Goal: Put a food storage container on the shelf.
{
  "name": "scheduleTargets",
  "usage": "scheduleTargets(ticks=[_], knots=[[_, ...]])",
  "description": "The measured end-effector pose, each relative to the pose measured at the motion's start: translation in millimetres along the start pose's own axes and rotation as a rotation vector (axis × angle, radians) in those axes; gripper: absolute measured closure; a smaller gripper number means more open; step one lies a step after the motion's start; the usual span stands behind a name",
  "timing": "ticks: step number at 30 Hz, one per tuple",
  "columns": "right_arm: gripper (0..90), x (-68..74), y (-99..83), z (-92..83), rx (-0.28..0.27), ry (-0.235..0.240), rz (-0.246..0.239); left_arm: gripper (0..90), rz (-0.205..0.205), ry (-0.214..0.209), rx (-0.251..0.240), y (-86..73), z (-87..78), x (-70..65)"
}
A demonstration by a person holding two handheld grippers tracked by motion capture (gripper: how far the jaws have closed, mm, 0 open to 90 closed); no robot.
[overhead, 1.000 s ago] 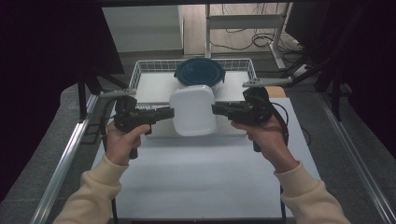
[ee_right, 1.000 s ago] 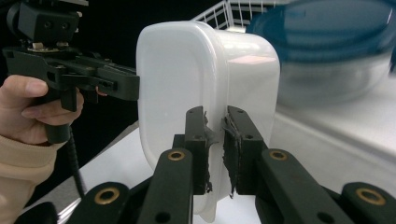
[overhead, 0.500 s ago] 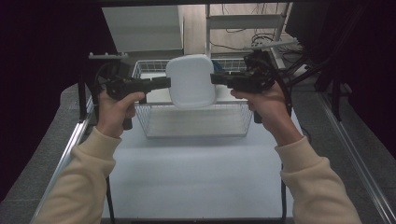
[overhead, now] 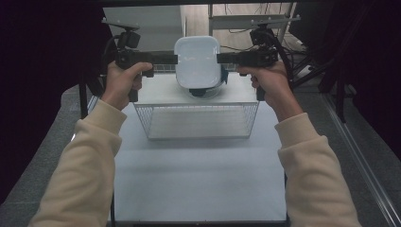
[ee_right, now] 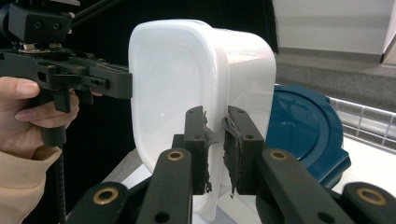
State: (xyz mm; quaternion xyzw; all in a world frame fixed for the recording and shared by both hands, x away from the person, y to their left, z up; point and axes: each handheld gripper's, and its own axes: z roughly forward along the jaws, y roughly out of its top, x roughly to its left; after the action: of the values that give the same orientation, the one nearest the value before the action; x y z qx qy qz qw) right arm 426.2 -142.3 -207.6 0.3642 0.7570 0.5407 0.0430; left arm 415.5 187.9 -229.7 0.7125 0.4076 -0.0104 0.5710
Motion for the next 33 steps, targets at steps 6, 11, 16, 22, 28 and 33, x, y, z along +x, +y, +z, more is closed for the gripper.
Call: scheduleTargets(ticks=[6, 11, 16, 22, 28, 33], knots=[[78.5, -19.4, 0.6, 12.1, 0.026, 0.0, 0.078, 79.7, -0.085, -0.033, 0.002, 3.9, 14.0, 19.8], [76.1, -30.6, 7.4, 19.5, 0.024, 0.01, 0.137, 79.6, -0.17, -0.059, -0.016, 10.9, 21.1, 35.9], [72.5, -43.1, 16.3, 30.1, 0.047, 0.005, 0.189, 78.7, -0.295, -0.09, -0.029, 15.2, 29.9, 53.6], [68.4, -60.7, 18.8, 41.0, 0.064, 0.012, 0.284, 76.7, -0.356, -0.105, -0.041, 18.2, 41.3, 67.4], [64.9, -73.0, 13.6, 47.1, 0.061, 0.044, 0.37, 73.6, -0.372, -0.105, -0.034, 14.9, 48.0, 74.5], [63.0, -79.1, 7.7, 51.0, 0.058, 0.069, 0.416, 71.3, -0.373, -0.114, -0.039, 11.8, 49.9, 77.6]])
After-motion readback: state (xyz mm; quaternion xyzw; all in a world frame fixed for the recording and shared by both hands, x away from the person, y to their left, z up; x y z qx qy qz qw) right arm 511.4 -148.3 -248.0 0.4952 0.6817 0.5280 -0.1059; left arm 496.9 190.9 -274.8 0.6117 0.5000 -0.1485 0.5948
